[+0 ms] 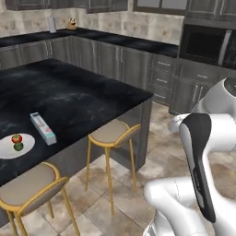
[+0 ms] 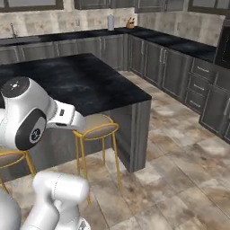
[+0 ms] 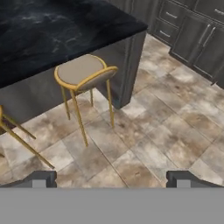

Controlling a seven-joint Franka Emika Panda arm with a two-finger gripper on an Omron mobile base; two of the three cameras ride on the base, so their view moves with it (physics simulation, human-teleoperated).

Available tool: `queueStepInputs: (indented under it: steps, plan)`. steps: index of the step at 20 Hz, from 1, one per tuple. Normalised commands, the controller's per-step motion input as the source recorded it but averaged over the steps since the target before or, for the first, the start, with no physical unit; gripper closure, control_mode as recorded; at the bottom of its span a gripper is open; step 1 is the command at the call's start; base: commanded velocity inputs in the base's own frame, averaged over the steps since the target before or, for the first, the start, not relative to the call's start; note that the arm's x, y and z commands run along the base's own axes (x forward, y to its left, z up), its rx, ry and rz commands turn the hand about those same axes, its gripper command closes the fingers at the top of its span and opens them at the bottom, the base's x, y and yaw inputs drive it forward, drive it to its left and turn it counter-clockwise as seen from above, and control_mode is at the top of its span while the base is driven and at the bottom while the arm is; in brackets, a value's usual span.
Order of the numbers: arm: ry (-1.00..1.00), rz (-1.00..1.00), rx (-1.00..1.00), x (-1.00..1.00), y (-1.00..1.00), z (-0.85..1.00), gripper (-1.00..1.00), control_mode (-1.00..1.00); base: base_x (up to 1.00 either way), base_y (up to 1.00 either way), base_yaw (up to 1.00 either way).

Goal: Retrieve the tupperware and aluminum foil from the cabinet and place them on the dining counter near the plate with avocado and tomato to prepare for storing leftovers.

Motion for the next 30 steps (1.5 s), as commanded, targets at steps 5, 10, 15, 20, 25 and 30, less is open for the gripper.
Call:
queueStepInputs:
  steps: [5, 10, 15, 20, 25, 30]
  plan:
    - [0.00, 0.00, 0.00, 0.00, 0.00, 0.00, -1.00, 1.00, 0.05, -0.66, -0.68]
    - [0.00, 0.00, 0.00, 0.00, 0.00, 0.00, -1.00, 1.00, 0.47, -0.43, -0.63]
    - [0.00, 0.00, 0.00, 0.00, 0.00, 0.00, -1.00, 1.00, 0.93, -0.25, -0.40]
    - [0.00, 0.00, 0.00, 0.00, 0.00, 0.00, -1.00, 1.00, 1.00, -0.35, -0.04]
    - [0.00, 0.00, 0.00, 0.00, 0.00, 0.00, -1.00, 1.00, 1.00, -0.40, 0.27]
    - [0.00, 0.00, 0.00, 0.00, 0.00, 0.00, -1.00, 1.00, 1.00, -0.33, 0.53]
